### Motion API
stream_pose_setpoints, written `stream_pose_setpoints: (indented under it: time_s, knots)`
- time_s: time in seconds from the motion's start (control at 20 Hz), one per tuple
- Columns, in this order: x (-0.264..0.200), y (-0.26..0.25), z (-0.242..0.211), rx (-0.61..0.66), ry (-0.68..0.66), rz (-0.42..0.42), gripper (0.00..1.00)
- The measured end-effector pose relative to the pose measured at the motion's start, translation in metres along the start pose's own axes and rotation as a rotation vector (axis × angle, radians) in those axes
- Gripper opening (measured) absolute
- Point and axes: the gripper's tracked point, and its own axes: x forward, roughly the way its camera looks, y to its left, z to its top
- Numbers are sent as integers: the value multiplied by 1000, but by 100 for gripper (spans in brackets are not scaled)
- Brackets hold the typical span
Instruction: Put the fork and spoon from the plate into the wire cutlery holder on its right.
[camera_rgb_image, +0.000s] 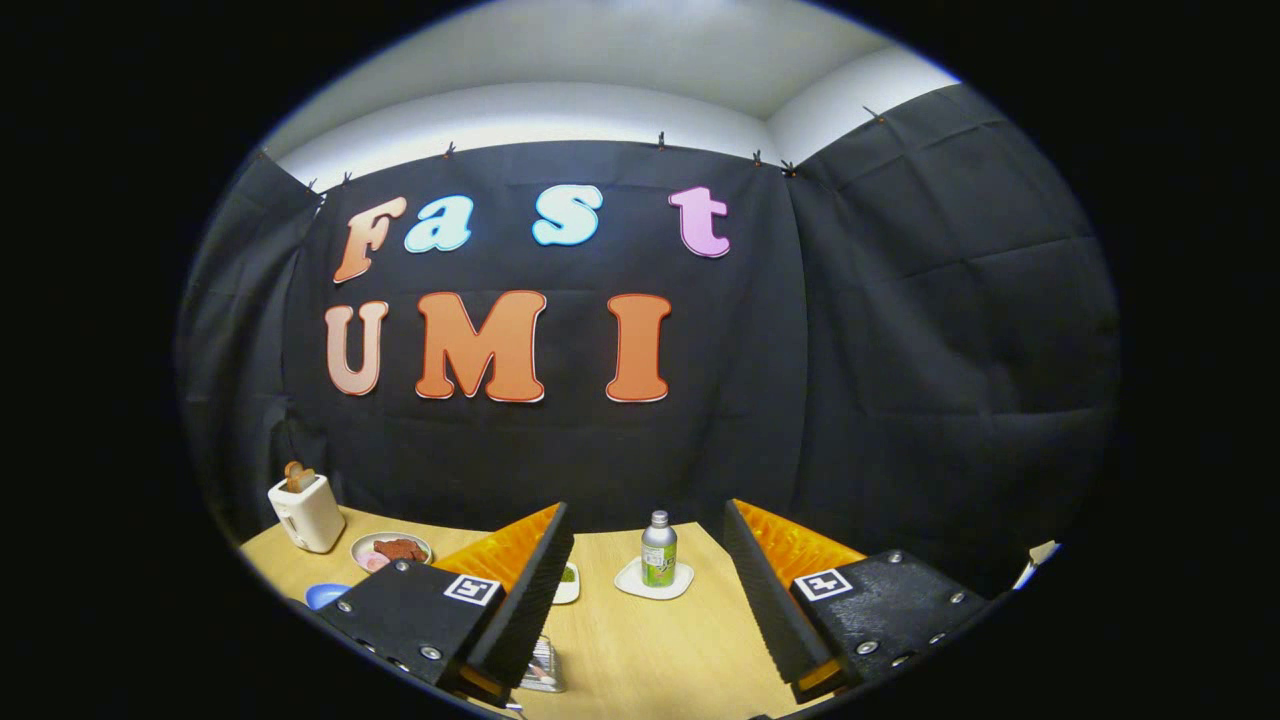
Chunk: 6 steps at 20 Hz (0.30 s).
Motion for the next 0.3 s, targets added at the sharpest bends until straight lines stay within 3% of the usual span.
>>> stream_pose_setpoints:
  time_s: [0.3]
  knots:
    - [14, -42, -55, 65, 40, 49, 93]
